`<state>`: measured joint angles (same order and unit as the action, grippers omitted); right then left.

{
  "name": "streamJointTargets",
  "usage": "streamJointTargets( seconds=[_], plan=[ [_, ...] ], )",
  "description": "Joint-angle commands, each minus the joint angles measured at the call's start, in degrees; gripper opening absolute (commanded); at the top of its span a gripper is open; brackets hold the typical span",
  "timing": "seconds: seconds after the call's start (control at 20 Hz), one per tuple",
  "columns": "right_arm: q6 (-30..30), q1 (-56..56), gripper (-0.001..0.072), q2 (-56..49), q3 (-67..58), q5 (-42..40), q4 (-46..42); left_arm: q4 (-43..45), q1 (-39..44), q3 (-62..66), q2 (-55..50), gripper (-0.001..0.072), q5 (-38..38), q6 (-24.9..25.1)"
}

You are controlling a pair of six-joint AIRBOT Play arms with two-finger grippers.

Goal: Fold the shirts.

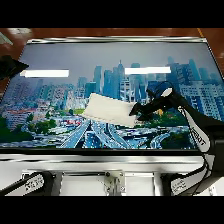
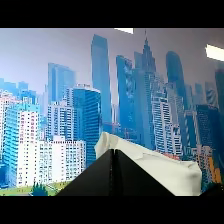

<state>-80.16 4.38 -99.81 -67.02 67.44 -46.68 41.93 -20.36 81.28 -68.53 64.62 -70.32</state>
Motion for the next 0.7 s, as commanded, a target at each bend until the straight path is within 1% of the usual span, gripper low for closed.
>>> streamJointTargets(
  seconds=[0.0, 0.05, 0.1, 0.15, 0.25, 0.3, 0.35, 0.4, 0.45, 0.6, 0.65],
  plan=[
    [4.9, 1.2, 0.0599, -3.2, 0.4, -3.3, 10.3, -1.0, 0.0, 0.0, 0.0, 0.0043, -0.1, -1.4],
    [4.9, 1.7, 0.0389, -3.2, 0.4, -4.3, 9.9, -1.0, 0.0, 0.0, 0.0, 0.0043, -0.1, -1.4],
    [5.2, 1.9, 0.011, -3.2, 0.2, -5.4, 9.9, -1.0, 0.0, 0.0, 0.0, 0.0043, 0.0, -1.6],
    [6.4, 1.8, 0.0061, -3.2, -0.4, -5.6, 10.3, -1.0, 0.0, 0.0, 0.0, 0.0043, 0.0, -2.2],
    [11.5, 0.1, 0.006, -2.4, -3.4, -5.1, 10.3, -1.0, 0.2, 0.0, 0.0, 0.0043, 0.0, -2.5],
    [14.9, -1.5, 0.006, -1.6, -5.7, -3.9, 10.4, -1.0, 0.5, -0.1, 0.0, 0.0043, 0.1, -2.4],
    [17.1, -3.6, 0.006, -0.5, -8.2, -2.3, 10.2, -0.9, 1.3, -0.5, 0.0, 0.0043, 0.3, -2.4],
    [17.4, -6.1, 0.006, 0.4, -10.5, -1.1, 9.3, -0.8, 2.5, -1.3, 0.0, 0.0043, 0.6, -2.2],
    [16.7, -9.2, 0.006, 1.4, -12.5, -0.2, 7.7, 0.0, 3.9, -2.3, 0.1, 0.0043, 0.6, -2.2],
    [9.6, -21.6, 0.0059, 4.4, -15.5, 2.8, 4.9, 1.0, 7.8, -5.6, 0.1, 0.0042, 0.4, -2.5],
    [8.2, -26.3, 0.0059, 5.3, -15.5, 4.8, 3.9, 1.0, 9.1, -6.5, 0.2, 0.0042, 0.4, -2.5]
  ],
)
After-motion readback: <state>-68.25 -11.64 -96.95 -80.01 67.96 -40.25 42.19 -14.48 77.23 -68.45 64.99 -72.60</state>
